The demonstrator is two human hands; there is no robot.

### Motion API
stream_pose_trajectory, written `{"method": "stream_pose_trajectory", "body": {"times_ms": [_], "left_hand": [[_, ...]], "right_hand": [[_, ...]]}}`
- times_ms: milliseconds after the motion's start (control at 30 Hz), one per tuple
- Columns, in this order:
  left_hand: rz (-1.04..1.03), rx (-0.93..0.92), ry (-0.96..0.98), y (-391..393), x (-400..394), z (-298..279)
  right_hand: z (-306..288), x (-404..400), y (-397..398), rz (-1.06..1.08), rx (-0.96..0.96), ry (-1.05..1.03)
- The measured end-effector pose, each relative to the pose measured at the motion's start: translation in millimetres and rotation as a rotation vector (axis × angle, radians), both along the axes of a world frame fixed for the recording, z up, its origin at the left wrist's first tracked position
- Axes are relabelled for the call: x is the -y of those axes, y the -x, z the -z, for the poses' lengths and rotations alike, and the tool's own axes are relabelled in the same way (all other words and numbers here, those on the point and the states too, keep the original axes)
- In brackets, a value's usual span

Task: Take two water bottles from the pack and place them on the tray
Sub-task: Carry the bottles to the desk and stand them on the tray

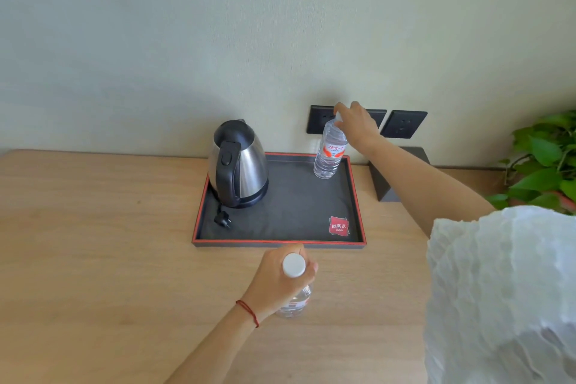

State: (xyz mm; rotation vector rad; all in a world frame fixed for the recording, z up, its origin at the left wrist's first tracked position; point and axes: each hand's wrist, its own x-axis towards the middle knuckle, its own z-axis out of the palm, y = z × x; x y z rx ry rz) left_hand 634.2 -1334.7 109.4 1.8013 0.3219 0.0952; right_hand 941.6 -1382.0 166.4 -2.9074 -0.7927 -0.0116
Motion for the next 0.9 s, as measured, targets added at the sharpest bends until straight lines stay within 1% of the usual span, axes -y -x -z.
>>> {"method": "stream_pose_trajectory", "body": {"times_ms": [267,333,400,467,533,600,667,800,900], "left_hand": [[0.011,0.028,-0.017,1.0,6.7,-1.1],[0.037,0.007,-0.012,2.1,6.1,-0.7],[0.166,-0.041,0.046,4.9,0.9,0.9],[0.386,-0.076,0.054,8.9,-9.5,0.8],[0.533,-0.066,-0.041,11.1,-22.9,-0.1],[0.587,-0.043,-0.109,8.8,-34.2,-5.9],[0.549,-0.046,-0.131,0.3,-40.3,-15.1],[0.261,0.037,-0.201,-33.9,-49.6,-39.4],[0.081,0.142,-0.320,-79.7,-60.8,-68.4]], "right_hand": [[-6.9,-1.4,-1.2,0.040,-0.008,0.016],[-6.1,-1.1,1.5,0.056,-0.018,0.008],[-5.0,0.1,2.2,0.056,-0.031,-0.008],[-5.3,2.1,1.9,0.045,-0.045,-0.029],[-4.9,5.1,2.3,0.025,-0.078,-0.055],[-2.9,8.7,3.9,-0.005,-0.106,-0.080],[-2.4,12.6,5.2,-0.023,-0.123,-0.122],[-1.8,20.6,4.9,-0.060,-0.143,-0.197],[-0.6,26.3,3.4,-0.062,-0.183,-0.214]]}}
